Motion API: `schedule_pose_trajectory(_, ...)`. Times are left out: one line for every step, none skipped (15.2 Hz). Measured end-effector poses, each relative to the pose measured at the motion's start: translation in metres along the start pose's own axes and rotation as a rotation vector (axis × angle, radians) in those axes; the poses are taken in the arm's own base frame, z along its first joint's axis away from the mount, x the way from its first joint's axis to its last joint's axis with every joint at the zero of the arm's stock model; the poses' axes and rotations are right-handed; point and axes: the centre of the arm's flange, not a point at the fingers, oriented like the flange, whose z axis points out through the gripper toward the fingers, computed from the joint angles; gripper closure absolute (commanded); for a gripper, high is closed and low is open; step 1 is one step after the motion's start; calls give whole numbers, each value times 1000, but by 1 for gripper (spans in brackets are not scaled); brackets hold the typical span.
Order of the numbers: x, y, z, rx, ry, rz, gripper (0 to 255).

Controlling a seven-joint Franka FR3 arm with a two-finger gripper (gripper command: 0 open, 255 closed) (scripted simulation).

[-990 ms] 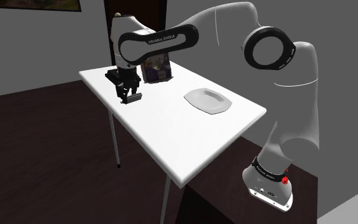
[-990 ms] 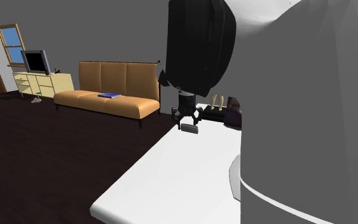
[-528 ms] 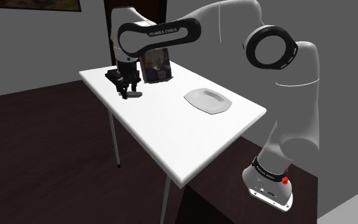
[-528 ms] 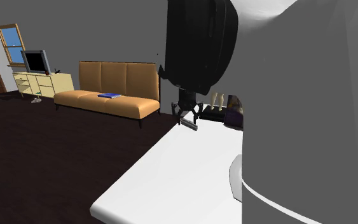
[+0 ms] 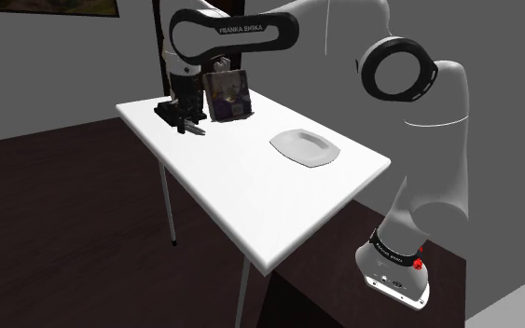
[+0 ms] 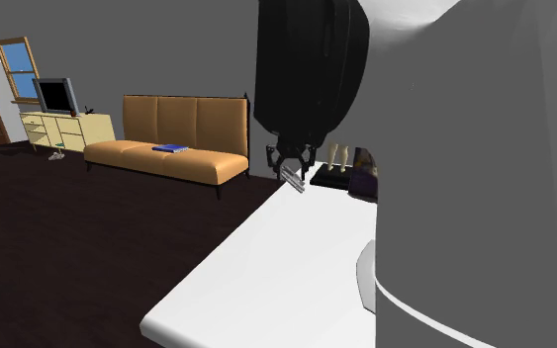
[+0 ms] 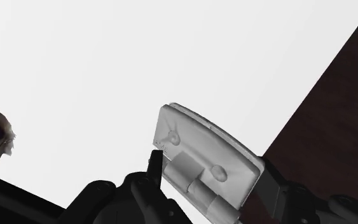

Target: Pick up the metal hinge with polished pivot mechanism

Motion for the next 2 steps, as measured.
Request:
schedule_pose_trajectory(-1, 1, -6, 0, 0, 0, 255)
schedule_pose_trajectory(-1, 1, -9, 0, 0, 0, 255)
